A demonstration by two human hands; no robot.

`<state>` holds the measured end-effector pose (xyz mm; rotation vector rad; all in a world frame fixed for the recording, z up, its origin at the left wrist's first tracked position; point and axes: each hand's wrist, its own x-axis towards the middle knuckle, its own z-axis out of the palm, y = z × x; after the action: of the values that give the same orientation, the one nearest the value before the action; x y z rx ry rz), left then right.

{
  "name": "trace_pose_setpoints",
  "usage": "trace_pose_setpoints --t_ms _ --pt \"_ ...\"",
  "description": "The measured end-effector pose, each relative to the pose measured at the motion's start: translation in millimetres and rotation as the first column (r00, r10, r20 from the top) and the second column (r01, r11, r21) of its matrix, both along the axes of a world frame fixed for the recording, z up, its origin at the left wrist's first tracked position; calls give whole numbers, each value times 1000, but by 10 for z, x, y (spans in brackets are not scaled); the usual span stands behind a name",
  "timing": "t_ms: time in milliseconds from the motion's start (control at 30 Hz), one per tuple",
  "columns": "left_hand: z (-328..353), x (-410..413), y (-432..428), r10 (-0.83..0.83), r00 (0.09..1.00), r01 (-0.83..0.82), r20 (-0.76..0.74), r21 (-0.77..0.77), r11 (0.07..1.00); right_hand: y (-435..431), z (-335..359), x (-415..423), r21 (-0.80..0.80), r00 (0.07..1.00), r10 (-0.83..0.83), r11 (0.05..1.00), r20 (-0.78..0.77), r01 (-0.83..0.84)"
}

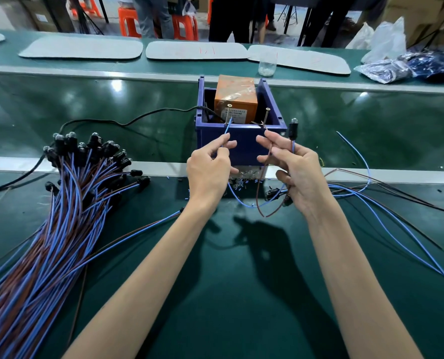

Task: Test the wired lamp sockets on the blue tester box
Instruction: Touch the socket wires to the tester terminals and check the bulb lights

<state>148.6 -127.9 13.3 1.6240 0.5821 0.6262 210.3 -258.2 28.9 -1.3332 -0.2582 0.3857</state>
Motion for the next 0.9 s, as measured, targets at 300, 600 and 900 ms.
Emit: trace_pose_setpoints --t_ms 300,600,900 --pt "11 -1 4 40 999 -40 -6 -31 999 -6 -39 47 -17 997 -70 997 18 71" --pt "40 -4 16 72 997 -73 -19 -39 997 -17 -81 117 -9 986 -168 986 1 168" --pt "43 -4 53 106 994 -105 8 -52 993 -18 -103 144 -1 978 -211 978 -9 211"
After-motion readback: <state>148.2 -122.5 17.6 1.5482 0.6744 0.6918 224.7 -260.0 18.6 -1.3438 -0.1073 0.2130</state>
